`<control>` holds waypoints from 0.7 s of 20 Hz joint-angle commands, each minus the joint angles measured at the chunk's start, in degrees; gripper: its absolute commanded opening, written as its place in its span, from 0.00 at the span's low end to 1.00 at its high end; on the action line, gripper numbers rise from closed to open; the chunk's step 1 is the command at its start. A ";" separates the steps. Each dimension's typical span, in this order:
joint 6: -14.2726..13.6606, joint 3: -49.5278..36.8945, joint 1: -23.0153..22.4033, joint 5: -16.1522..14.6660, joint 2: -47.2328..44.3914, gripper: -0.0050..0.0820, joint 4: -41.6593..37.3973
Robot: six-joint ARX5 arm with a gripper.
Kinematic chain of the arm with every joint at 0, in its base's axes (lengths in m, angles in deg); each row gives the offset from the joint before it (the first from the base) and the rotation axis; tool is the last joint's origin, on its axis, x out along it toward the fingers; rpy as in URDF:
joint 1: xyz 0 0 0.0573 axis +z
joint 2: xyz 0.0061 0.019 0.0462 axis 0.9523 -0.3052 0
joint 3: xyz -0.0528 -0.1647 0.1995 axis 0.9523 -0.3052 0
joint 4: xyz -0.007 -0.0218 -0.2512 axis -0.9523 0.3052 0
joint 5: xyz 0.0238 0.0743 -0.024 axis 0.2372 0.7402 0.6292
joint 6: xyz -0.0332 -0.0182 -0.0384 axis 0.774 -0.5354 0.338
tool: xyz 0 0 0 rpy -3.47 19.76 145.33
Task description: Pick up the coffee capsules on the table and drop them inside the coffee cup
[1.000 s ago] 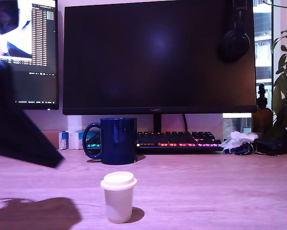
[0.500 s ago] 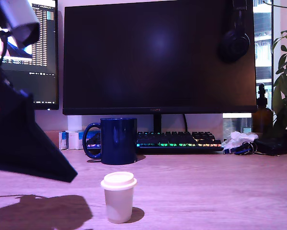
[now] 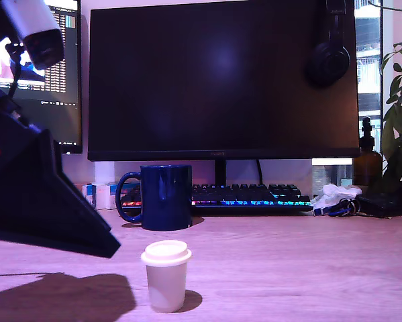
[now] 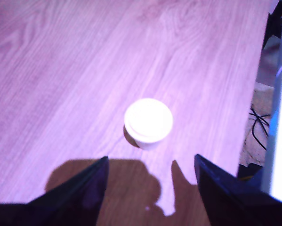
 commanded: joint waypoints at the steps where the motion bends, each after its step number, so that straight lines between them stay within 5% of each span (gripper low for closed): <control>1: -0.61 -0.96 0.09 -0.28 -1.92 0.66 -1.16; 14: -0.04 1.51 0.02 -0.90 -10.45 0.66 -2.82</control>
